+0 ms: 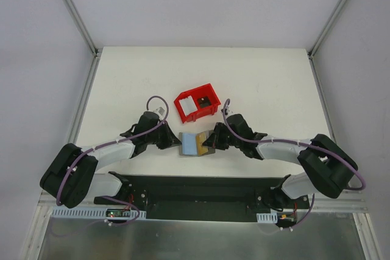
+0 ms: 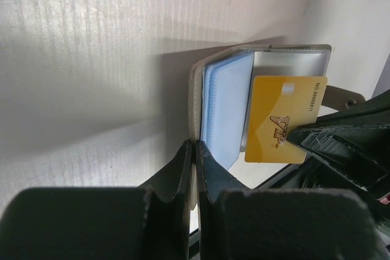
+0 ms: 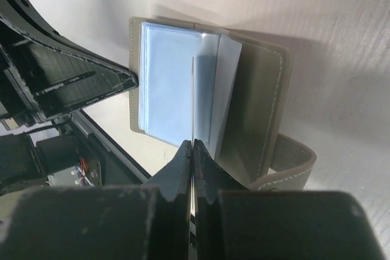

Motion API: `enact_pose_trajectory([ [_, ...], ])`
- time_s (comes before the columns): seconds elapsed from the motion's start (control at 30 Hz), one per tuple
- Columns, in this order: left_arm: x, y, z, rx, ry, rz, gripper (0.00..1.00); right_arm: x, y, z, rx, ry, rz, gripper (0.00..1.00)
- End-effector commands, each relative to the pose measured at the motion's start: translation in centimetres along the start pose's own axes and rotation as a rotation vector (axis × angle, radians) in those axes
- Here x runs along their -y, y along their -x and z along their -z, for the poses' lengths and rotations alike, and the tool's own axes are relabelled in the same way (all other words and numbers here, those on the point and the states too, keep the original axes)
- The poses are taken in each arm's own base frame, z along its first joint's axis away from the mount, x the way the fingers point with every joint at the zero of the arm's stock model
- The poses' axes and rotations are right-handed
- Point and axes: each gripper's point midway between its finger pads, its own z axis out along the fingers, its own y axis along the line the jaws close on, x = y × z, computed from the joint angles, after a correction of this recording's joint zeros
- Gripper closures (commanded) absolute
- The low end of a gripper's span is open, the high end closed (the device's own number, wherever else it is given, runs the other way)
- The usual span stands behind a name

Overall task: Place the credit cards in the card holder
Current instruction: Insert the credit card into the card holder.

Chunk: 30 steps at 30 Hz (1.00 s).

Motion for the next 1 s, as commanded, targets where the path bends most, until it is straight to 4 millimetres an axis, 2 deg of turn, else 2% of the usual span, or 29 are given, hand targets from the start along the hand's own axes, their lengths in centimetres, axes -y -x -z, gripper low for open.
enact_pose_trajectory([
  [0.0, -0.3, 0.0, -0.3, 0.029, -0.001, 0.014, 1.00, -0.9, 1.8, -0.3, 0.100, 0.048, -0.025, 0.99],
  [0.33, -0.9, -0.4, -0.6, 0.019, 0.013, 0.023, 1.00, -0.2, 0.7, -1.7, 0.049, 0.064, -0.079, 1.00],
  [0.53, -1.2, -0.4, -0.6, 0.028, 0.019, 0.029, 1.00, 0.9, 0.2, -1.8, 0.045, 0.052, -0.108, 1.00],
  [0.8, -1.2, -0.4, -0.5, 0.031, 0.020, 0.030, 1.00, 2.7, 1.1, -1.2, 0.097, 0.005, -0.106, 1.00],
  [0.97, -1.1, -0.4, -0.7, 0.024, 0.018, 0.030, 1.00, 3.1, 0.0, -1.8, 0.037, 0.006, -0.111, 1.00],
])
